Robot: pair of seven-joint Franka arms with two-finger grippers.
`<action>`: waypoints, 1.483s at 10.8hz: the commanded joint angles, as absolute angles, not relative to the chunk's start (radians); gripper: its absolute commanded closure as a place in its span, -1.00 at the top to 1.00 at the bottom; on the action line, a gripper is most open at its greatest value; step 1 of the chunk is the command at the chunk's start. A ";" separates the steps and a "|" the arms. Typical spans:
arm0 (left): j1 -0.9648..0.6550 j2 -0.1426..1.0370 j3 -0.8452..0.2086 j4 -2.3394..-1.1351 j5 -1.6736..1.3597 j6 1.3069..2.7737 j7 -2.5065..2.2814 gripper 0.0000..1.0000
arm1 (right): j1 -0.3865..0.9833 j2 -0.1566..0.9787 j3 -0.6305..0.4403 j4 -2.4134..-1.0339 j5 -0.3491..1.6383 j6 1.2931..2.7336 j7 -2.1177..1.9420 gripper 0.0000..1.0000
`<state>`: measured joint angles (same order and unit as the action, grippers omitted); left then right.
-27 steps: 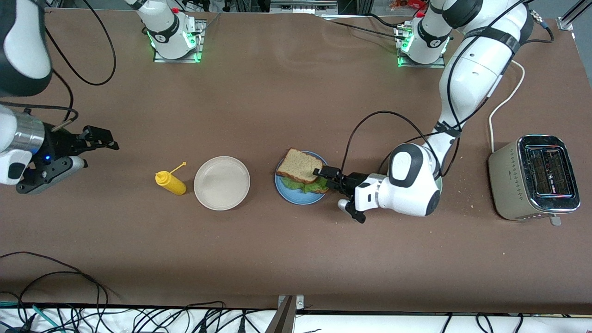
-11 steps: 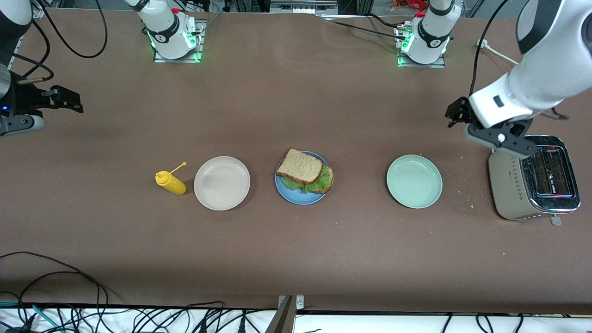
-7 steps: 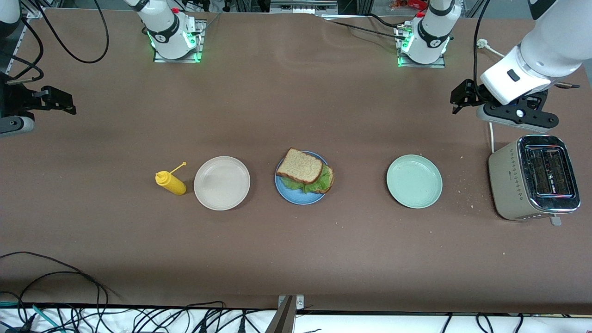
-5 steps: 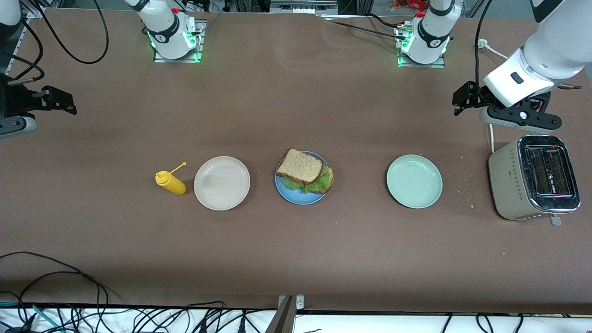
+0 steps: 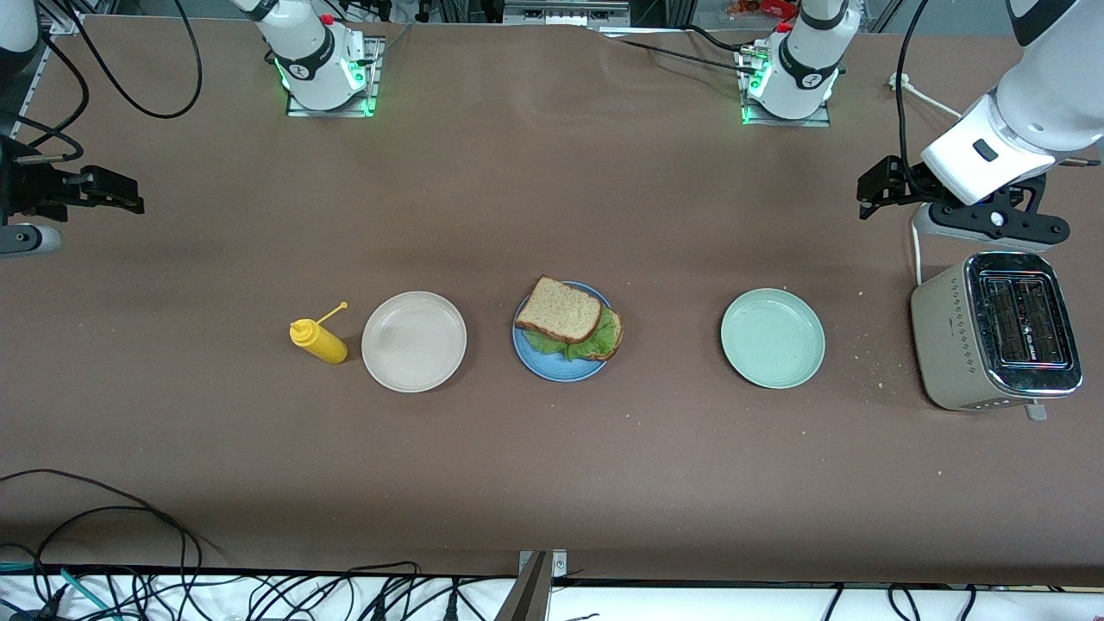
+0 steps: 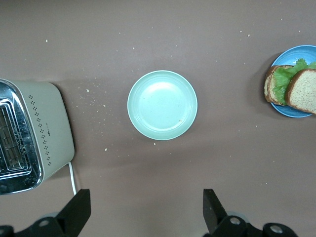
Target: Make sandwich in blue plate with both arms
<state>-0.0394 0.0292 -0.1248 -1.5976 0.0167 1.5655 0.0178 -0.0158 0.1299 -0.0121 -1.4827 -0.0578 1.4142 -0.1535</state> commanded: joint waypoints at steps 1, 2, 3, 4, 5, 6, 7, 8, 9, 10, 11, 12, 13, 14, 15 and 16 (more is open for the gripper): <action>-0.032 0.021 -0.127 -1.597 -0.009 1.562 0.011 1.00 | -0.017 0.000 0.018 -1.662 -0.084 1.511 -0.097 1.00; -0.031 0.021 -0.127 -1.595 -0.011 1.562 0.012 1.00 | -0.017 0.003 0.017 -1.661 -0.081 1.506 -0.110 1.00; -0.029 0.021 -0.127 -1.595 -0.011 1.562 0.011 1.00 | -0.017 0.014 0.017 -1.652 -0.084 1.512 -0.115 1.00; -0.031 0.021 -0.127 -1.595 -0.011 1.562 0.011 1.00 | -0.017 0.017 0.017 -1.651 -0.083 1.513 -0.136 1.00; -0.031 0.021 -0.127 -1.595 -0.011 1.560 0.011 1.00 | -0.017 0.018 0.017 -1.651 -0.078 1.519 -0.168 1.00; -0.031 0.021 -0.127 -1.595 -0.011 1.560 0.011 1.00 | -0.017 0.018 0.018 -1.651 -0.074 1.526 -0.175 1.00; -0.031 0.021 -0.127 -1.595 -0.011 1.562 0.011 1.00 | -0.017 0.018 0.018 -1.651 -0.074 1.529 -0.176 1.00; -0.031 0.021 -0.127 -1.595 -0.011 1.562 0.011 1.00 | -0.017 0.018 0.017 -1.654 -0.071 1.540 -0.176 1.00; -0.031 0.021 -0.127 -1.595 -0.011 1.560 0.011 1.00 | -0.017 0.018 0.014 -1.654 -0.069 1.542 -0.179 1.00; -0.031 0.021 -0.127 -1.595 -0.011 1.560 0.011 1.00 | -0.017 0.017 0.014 -1.649 -0.069 1.554 -0.202 1.00; -0.029 0.021 -0.127 -1.595 -0.011 1.560 0.011 1.00 | -0.018 0.017 0.012 -1.649 -0.069 1.560 -0.209 1.00; -0.029 0.021 -0.127 -1.595 -0.011 1.560 0.011 1.00 | -0.020 0.018 -0.001 -1.649 -0.060 1.562 -0.209 1.00; -0.029 0.021 -0.127 -1.595 -0.011 1.560 0.011 1.00 | -0.020 0.020 -0.011 -1.649 -0.055 1.562 -0.212 1.00; -0.029 0.021 -0.126 -1.595 -0.011 1.560 0.011 1.00 | -0.021 0.020 -0.011 -1.649 -0.055 1.560 -0.212 1.00; -0.029 0.021 -0.126 -1.595 -0.011 1.560 0.011 1.00 | -0.021 0.020 -0.011 -1.646 -0.055 1.560 -0.212 1.00; -0.029 0.021 -0.127 -1.595 -0.011 1.560 0.011 1.00 | -0.023 0.018 -0.011 -1.644 -0.057 1.559 -0.212 1.00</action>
<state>-0.0370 0.0293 -0.1248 -1.5975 0.0164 1.5655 0.0143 -0.0164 0.0406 -0.0106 -1.6262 -0.0666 1.5480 -0.1958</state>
